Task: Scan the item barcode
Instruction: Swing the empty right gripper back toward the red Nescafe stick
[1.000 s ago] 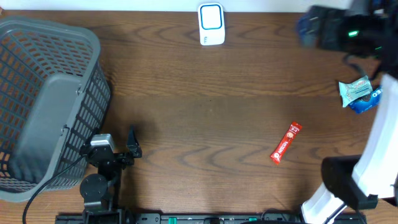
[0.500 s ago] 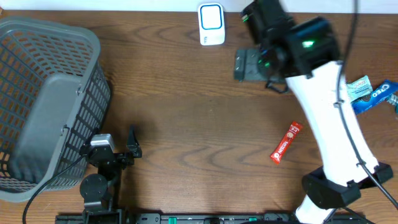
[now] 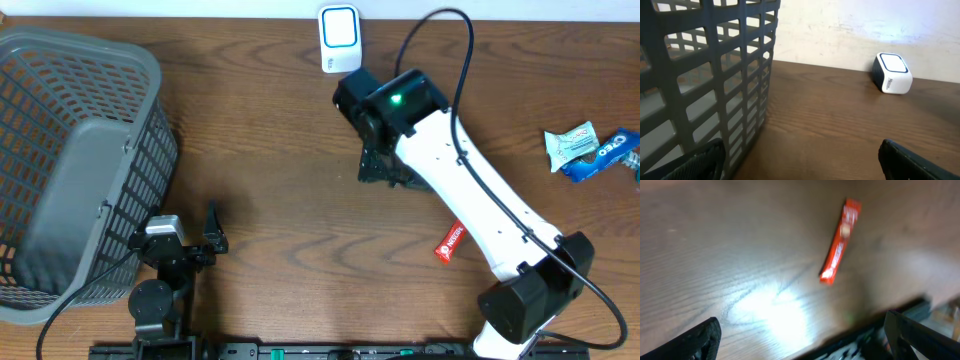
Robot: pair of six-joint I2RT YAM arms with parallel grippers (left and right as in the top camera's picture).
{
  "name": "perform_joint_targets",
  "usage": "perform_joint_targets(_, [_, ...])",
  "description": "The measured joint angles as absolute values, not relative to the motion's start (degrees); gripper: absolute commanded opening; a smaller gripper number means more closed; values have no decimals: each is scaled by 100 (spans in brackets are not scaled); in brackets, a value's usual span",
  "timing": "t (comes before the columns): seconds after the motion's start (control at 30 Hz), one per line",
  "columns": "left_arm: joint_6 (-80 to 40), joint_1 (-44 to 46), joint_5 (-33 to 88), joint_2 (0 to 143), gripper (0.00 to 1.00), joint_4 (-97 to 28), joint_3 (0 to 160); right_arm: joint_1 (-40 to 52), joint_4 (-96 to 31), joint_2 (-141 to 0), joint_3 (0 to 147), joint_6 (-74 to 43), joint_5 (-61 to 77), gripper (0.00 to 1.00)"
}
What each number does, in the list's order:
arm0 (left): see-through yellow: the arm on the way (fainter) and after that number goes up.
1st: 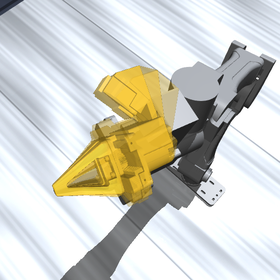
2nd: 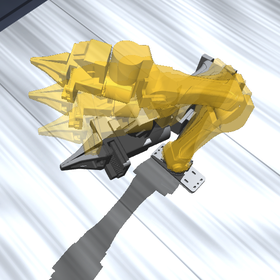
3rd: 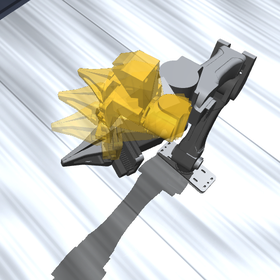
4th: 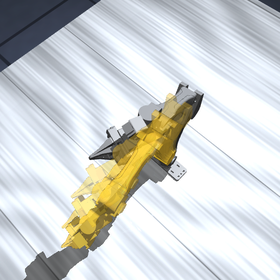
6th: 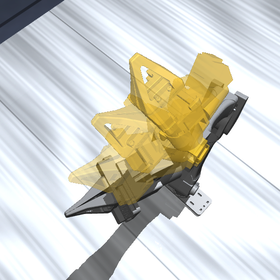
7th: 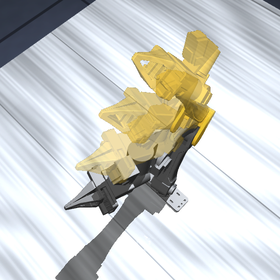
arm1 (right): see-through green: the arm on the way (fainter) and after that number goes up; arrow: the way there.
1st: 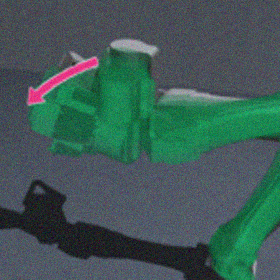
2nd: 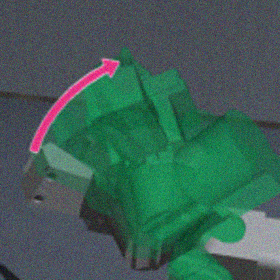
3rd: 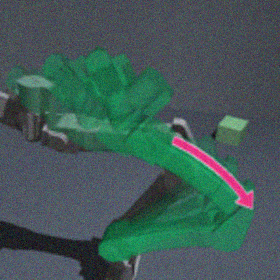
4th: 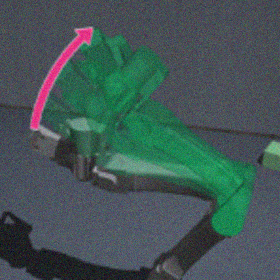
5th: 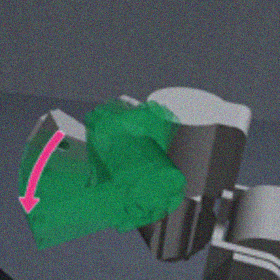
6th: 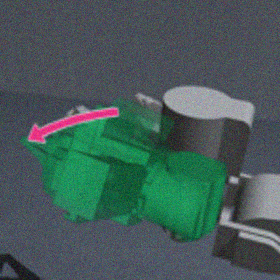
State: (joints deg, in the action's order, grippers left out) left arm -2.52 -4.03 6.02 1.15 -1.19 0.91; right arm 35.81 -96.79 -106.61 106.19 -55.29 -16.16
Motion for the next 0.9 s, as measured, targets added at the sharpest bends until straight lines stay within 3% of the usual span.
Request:
perform_joint_targets(0.37, [-252,-403,602,115,98,-117,91,3531,-8976,-10661,9094,-7629,-777,99])
perform_joint_targets(0.57, [-252,-403,602,115,98,-117,91,3468,-8512,-10661,8648,-7513,-816,99])
perform_joint_targets(0.9, [-252,-403,602,115,98,-117,91,3393,-9317,-9697,8541,-7087,-1459,99])
